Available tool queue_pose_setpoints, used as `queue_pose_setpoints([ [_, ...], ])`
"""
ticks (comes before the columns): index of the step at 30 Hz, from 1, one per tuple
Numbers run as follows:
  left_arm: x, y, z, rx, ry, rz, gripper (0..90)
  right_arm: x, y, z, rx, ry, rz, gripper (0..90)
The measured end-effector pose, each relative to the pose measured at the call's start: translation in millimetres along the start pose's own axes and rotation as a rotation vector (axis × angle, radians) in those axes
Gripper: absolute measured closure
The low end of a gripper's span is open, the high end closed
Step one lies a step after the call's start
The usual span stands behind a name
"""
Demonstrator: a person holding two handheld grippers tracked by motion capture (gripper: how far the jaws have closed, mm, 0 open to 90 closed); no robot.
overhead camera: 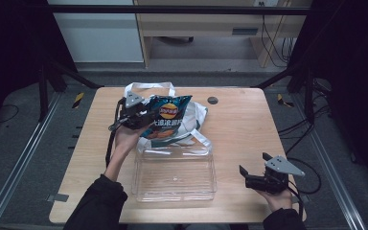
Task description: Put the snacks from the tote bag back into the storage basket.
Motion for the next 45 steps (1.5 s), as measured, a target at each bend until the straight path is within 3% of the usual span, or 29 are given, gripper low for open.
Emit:
queue_pose_setpoints([
  [11,2.5,1.0,-0.3,0.012,0.032,0.001,81.8,0.4,-0.2,0.8,0.0,-0.003,0.004,4.2],
  [15,3.5,2.4,-1.0,0.019,0.053,-0.022,85.9,0.6,-0.5,0.7,0.001,0.0,0.005,4.2],
  [17,3.5,3.6,-1.6,0.043,0.073,-0.044,87.5,0.6,-0.6,0.7,0.002,0.0,0.005,4.2],
  [25,4.1,6.8,-3.4,0.044,0.074,-0.081,89.6,0.8,-0.5,1.0,0.0,0.001,0.006,4.2],
  [38,-28.1,46.3,-7.4,0.034,0.098,-0.264,90.0,1.3,-0.8,1.6,-0.002,0.003,0.009,4.2],
  [45,-46.9,68.2,-16.6,0.046,0.073,-0.33,90.0,1.6,-1.0,1.7,-0.004,0.003,0.012,4.2],
])
Point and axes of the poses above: each handheld gripper's, and its own axes: y roughly backward along the jaws, x roughly out of its underside, z roughly to its left, the point moved 7 cm from there along -y, roughly forward along the jaws, and after that the axes turned 13 degrees about -y, right-handed, at the moved point
